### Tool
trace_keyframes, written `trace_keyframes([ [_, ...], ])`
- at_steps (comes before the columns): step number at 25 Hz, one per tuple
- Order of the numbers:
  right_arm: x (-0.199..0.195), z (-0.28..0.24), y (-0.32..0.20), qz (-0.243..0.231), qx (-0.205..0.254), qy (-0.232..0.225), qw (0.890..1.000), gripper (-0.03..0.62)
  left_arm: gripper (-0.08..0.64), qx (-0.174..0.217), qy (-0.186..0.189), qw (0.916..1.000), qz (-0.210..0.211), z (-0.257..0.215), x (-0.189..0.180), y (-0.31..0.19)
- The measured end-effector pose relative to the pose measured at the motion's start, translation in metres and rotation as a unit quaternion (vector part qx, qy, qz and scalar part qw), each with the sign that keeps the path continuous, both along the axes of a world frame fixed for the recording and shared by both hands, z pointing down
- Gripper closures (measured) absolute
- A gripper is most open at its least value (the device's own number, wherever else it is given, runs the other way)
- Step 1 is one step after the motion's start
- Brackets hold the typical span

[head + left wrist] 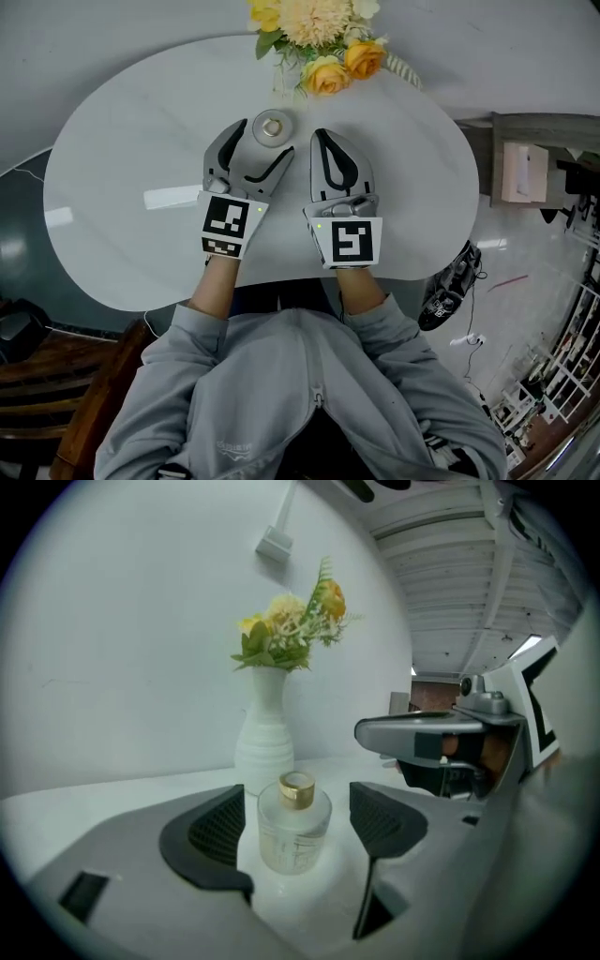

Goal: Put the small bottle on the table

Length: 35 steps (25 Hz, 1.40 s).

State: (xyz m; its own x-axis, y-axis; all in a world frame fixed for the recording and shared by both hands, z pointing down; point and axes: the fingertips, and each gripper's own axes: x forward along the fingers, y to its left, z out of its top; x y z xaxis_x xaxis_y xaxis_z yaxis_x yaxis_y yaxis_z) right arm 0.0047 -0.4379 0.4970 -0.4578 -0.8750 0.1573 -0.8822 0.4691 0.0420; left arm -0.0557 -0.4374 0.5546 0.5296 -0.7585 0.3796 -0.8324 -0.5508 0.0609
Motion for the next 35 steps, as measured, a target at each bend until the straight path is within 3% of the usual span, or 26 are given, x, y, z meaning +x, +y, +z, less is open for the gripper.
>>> trace_keyframes([
  [3, 0.002, -0.012, 0.006, -0.004, 0.008, 0.013, 1.000, 0.566, 0.241, 0.021, -0.001, 0.9996, -0.017, -0.025, -0.008, 0.009],
  [6, 0.000, -0.030, 0.012, -0.005, 0.012, 0.015, 1.000, 0.566, 0.417, 0.050, -0.004, 0.9980, -0.037, -0.055, -0.016, 0.016],
  [11, -0.009, -0.082, 0.025, -0.011, 0.046, 0.007, 0.999, 0.566, 0.543, 0.097, 0.003, 0.9942, -0.047, -0.113, -0.022, 0.032],
  [25, -0.006, -0.190, 0.068, -0.001, 0.087, -0.010, 0.996, 0.566, 0.554, 0.159, 0.045, 0.9809, -0.103, -0.245, -0.045, 0.071],
  [30, -0.007, -0.220, 0.085, -0.005, 0.107, -0.006, 0.994, 0.566, 0.554, 0.178, 0.034, 0.9776, -0.106, -0.269, -0.048, 0.089],
  [35, -0.009, -0.227, 0.097, -0.008, 0.095, -0.019, 0.995, 0.566, 0.552, 0.186, 0.037, 0.9763, -0.104, -0.280, -0.047, 0.105],
])
